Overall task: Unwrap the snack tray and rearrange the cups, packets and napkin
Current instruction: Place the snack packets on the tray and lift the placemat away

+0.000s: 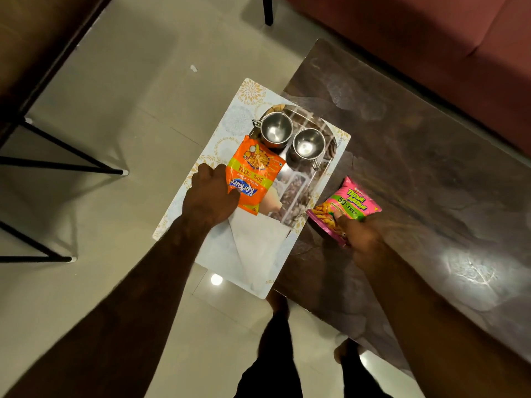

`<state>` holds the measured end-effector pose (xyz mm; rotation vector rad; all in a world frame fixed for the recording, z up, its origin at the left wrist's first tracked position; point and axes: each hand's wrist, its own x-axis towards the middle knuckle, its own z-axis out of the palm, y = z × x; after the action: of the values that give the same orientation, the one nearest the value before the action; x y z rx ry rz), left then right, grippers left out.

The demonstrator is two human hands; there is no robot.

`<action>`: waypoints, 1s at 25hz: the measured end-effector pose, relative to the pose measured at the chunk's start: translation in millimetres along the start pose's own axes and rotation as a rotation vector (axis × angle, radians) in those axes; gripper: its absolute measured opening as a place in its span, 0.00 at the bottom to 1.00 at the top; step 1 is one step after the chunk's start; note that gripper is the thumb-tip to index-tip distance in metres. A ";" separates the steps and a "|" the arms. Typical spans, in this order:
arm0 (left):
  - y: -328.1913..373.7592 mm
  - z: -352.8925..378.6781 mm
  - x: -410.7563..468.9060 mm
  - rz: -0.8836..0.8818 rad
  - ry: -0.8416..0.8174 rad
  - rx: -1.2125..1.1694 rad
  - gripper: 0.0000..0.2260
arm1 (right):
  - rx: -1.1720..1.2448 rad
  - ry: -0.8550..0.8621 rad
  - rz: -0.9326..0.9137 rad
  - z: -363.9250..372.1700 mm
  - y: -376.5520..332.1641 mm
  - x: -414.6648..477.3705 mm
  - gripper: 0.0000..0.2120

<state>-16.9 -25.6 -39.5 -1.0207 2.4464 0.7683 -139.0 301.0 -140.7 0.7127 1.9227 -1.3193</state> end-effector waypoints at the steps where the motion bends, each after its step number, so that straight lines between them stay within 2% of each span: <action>1: -1.9 -0.3 -0.4 0.011 -0.001 0.011 0.22 | 0.012 -0.010 0.006 6.3 -24.4 -41.3 0.28; 2: -4.0 -0.5 -0.5 0.010 -0.013 0.009 0.23 | 0.015 -0.042 0.033 14.3 -43.5 -76.2 0.19; 3: -5.5 -1.5 -0.9 0.004 -0.028 0.001 0.25 | 0.002 -0.082 0.050 18.2 -50.9 -96.4 0.17; 5: -7.4 -3.8 -3.1 -0.012 -0.060 -0.034 0.29 | 0.007 -0.178 0.036 22.4 -52.2 -118.7 0.17; 7: -8.7 -4.5 -5.1 -0.031 -0.102 -0.066 0.27 | -0.026 -0.236 0.007 35.8 -54.0 -126.8 0.15; 13: -8.8 -10.5 -4.4 -0.056 -0.155 -0.140 0.30 | -0.129 -0.283 -0.064 89.4 -73.6 -119.9 0.16; 15: -13.3 -8.8 -1.2 -0.067 -0.178 -0.199 0.28 | -0.145 -0.269 -0.065 93.6 -76.2 -113.3 0.11; 17: -21.8 -4.9 5.3 -0.077 -0.197 -0.282 0.27 | -0.130 -0.174 -0.083 89.8 -74.6 -106.8 0.03; 18: -23.9 -3.9 7.4 -0.082 -0.196 -0.336 0.27 | -0.084 -0.126 -0.072 85.4 -71.3 -102.6 0.03; 19: -23.6 -3.9 7.7 -0.086 -0.198 -0.397 0.25 | -0.038 -0.096 -0.035 81.3 -68.3 -98.4 0.08; 21: -16.5 -4.7 5.1 -0.095 -0.211 -0.515 0.19 | 0.001 -0.142 0.090 76.6 -61.7 -89.1 0.24; 22: -13.4 -4.2 4.9 -0.097 -0.216 -0.558 0.18 | 0.014 -0.187 0.143 78.1 -60.5 -84.9 0.29; 25: -10.0 3.4 6.8 -0.076 -0.218 -0.634 0.19 | 0.072 -0.265 0.212 91.7 -61.4 -77.4 0.26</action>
<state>-13.6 -33.0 -49.1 -1.1507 1.9972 1.5926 -116.8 189.9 -67.7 0.7164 1.5525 -1.2841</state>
